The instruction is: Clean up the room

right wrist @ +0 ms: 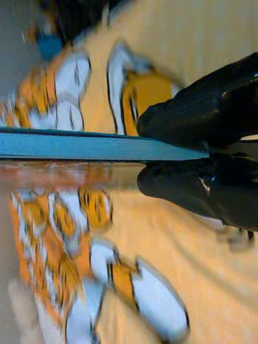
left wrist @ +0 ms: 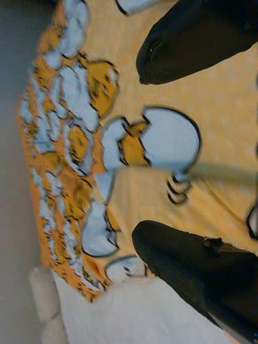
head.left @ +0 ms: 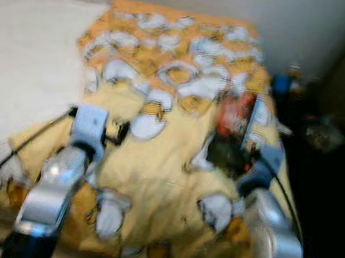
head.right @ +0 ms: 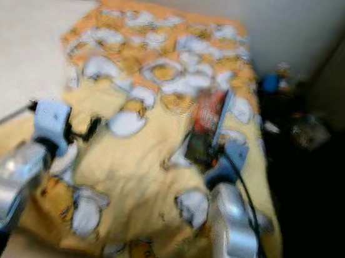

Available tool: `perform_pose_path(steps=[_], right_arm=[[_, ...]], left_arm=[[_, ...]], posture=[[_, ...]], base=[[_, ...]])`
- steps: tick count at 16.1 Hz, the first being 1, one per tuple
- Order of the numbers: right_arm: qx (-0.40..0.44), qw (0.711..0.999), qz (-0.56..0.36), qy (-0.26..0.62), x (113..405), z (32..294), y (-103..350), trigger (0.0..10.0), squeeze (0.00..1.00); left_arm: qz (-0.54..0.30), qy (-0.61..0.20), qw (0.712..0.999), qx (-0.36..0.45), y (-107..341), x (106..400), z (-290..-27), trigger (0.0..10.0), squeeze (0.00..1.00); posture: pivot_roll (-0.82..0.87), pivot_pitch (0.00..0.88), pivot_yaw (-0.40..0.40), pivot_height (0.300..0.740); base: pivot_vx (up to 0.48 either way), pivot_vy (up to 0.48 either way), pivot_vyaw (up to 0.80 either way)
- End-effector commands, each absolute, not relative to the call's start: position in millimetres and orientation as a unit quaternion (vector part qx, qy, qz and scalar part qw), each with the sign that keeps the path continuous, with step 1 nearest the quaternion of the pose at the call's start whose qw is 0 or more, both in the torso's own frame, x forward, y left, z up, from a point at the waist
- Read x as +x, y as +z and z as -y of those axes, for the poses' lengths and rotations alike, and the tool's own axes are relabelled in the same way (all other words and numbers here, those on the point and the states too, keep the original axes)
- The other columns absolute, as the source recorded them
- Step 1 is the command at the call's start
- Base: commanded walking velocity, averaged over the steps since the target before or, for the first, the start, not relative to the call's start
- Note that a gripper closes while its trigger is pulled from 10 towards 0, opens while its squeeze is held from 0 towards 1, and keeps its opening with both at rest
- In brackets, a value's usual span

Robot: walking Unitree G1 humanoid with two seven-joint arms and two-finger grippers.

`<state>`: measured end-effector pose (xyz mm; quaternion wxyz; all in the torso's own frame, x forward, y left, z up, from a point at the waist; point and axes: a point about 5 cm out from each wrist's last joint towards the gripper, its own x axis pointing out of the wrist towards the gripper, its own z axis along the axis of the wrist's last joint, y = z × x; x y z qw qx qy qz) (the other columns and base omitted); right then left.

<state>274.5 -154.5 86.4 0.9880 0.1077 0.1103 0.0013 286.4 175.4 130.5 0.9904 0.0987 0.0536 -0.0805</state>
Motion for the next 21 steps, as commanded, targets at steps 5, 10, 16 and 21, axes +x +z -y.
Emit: perform_pose_path(steps=[5, 10, 16, 21], right_arm=[[0.143, 0.987, -0.072, -0.002, 280.8, 162.3, 104.1, 10.0, 0.0], [0.143, 0.987, -0.071, -0.009, 279.6, 157.1, 104.1, 10.0, 0.0], [0.138, 0.987, -0.078, 0.036, 274.5, 143.2, 102.2, 10.0, 0.0], [0.111, 0.988, -0.081, 0.072, 273.7, 140.9, 101.6, 10.0, 0.0]], left_arm=[[-0.055, -0.091, 0.989, 0.108, 132.7, 286.7, -173.5, 10.0, 0.0], [-0.056, -0.086, 0.989, 0.104, 133.4, 286.3, -178.4, 10.0, 0.0], [-0.057, -0.098, 0.988, 0.102, 131.9, 284.6, -172.2, 10.0, 0.0], [-0.056, -0.1, 0.988, 0.102, 131.8, 284.6, -171.3, 10.0, 0.0]], posture=[[0.01, 0.0, 0.0, 0.74], [0.01, 0.0, 0.004, 0.74], [0.0, 0.0, -0.001, 0.74], [0.01, 0.0, -0.003, 0.74]], base=[[0.0, 0.301, -0.8], [0.0, 0.328, -0.8], [0.0, 0.381, 0.0], [0.0, 0.382, 0.43]])
